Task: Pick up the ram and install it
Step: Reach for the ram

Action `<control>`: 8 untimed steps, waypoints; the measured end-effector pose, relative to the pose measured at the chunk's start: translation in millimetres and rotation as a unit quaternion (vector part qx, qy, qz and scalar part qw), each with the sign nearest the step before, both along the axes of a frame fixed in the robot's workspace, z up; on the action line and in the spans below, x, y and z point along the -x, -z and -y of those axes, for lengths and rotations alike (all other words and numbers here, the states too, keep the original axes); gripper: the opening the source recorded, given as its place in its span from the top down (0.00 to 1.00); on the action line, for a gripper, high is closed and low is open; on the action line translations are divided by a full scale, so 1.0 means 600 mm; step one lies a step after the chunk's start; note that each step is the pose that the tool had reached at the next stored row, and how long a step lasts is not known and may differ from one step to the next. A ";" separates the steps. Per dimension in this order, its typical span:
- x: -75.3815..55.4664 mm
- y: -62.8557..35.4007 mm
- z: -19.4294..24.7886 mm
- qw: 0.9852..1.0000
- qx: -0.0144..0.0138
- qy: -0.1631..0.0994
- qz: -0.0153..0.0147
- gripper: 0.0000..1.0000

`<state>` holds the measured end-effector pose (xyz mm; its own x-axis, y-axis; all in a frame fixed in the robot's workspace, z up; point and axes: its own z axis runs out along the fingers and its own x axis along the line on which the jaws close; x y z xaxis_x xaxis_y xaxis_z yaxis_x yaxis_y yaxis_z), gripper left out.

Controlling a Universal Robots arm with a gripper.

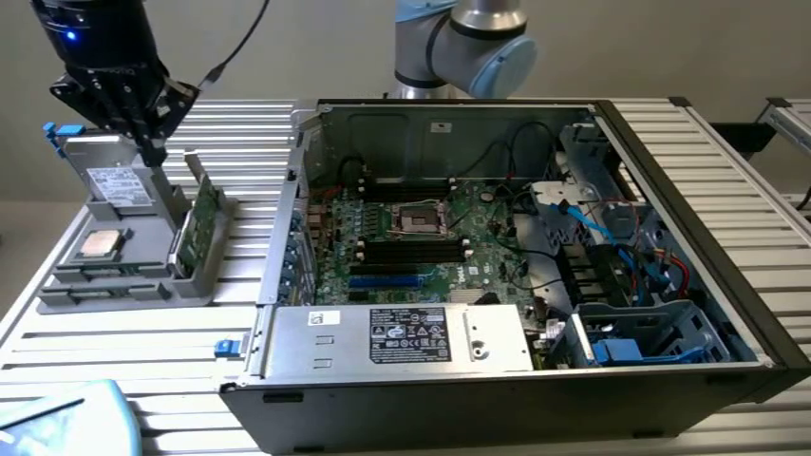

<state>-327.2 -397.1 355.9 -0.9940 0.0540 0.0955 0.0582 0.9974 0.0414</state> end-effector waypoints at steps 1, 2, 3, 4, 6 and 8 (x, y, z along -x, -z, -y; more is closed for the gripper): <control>0.005 0.002 0.0001 1.000 0.000 -0.001 0.000 0.89; 0.010 0.005 0.0001 1.000 0.000 -0.002 -0.001 0.89; 0.014 0.007 0.0001 1.000 0.000 -0.004 -0.001 0.89; 0.018 0.009 0.0001 1.000 0.000 -0.006 -0.002 0.89; 0.027 0.013 0.0000 1.000 0.000 -0.008 -0.002 0.89; 0.037 0.017 0.0000 1.000 0.000 -0.010 -0.002 0.89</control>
